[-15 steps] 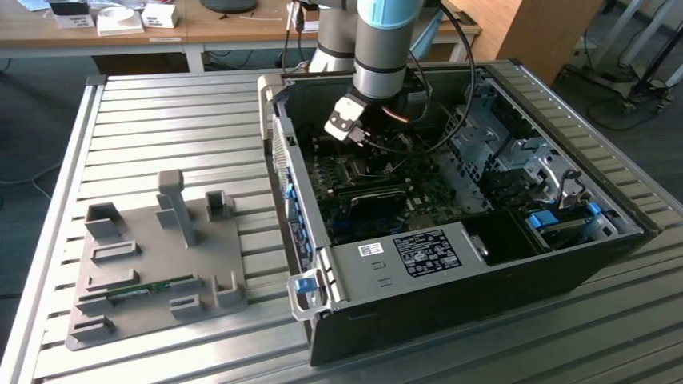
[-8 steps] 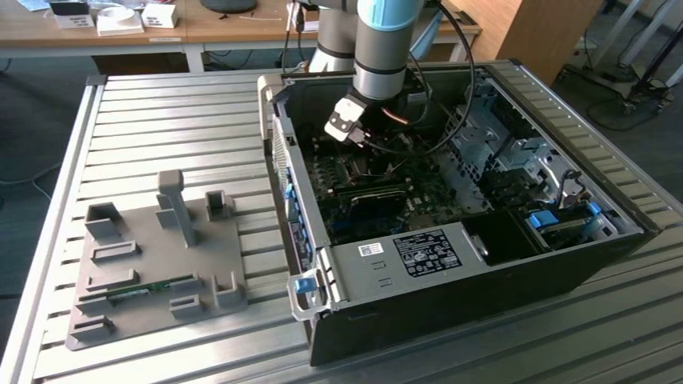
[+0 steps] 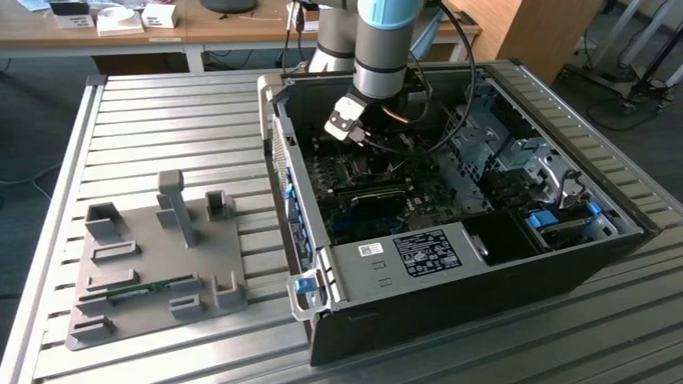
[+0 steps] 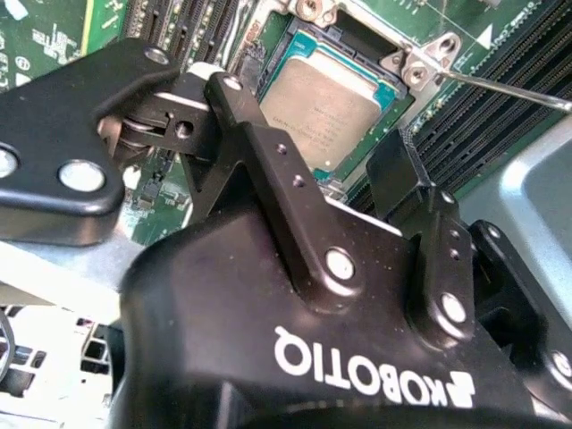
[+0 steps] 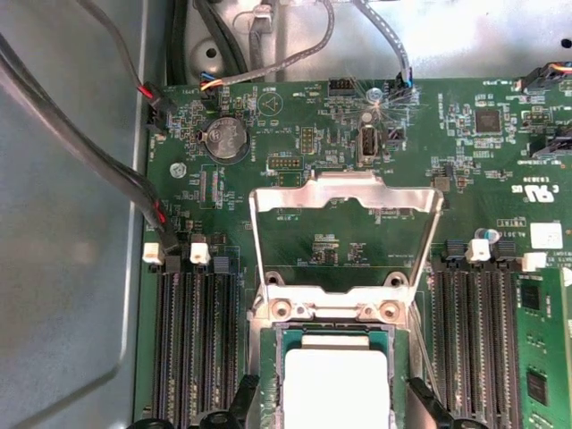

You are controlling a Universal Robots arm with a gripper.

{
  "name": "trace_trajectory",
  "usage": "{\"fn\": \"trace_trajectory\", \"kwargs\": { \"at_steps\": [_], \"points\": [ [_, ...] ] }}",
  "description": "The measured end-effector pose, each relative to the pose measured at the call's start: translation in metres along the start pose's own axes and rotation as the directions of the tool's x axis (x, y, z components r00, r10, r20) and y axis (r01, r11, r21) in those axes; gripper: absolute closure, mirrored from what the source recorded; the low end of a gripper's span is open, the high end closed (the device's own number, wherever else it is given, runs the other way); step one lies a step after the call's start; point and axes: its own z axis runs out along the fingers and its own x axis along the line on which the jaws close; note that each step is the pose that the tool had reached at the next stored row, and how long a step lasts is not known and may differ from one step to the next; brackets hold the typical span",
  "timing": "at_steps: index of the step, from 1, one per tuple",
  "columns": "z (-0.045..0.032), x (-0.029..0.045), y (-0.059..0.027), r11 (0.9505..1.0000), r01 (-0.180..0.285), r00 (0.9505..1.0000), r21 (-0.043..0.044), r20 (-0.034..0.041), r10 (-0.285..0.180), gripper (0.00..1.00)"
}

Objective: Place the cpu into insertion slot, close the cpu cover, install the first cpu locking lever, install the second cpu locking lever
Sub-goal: 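Place the cpu into insertion slot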

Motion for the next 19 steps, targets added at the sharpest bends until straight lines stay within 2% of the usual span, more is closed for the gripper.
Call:
{"fn": "trace_trajectory", "kwargs": {
  "at_steps": [9,19],
  "points": [
    [-0.0057,0.0002,0.0003,1.0000,0.001,0.9999,0.0000,0.0103,-0.001,0.27],
    [-0.0068,0.0003,0.0004,1.0000,0.001,0.9999,-0.0001,0.0120,-0.001,0.27]
  ]
}}
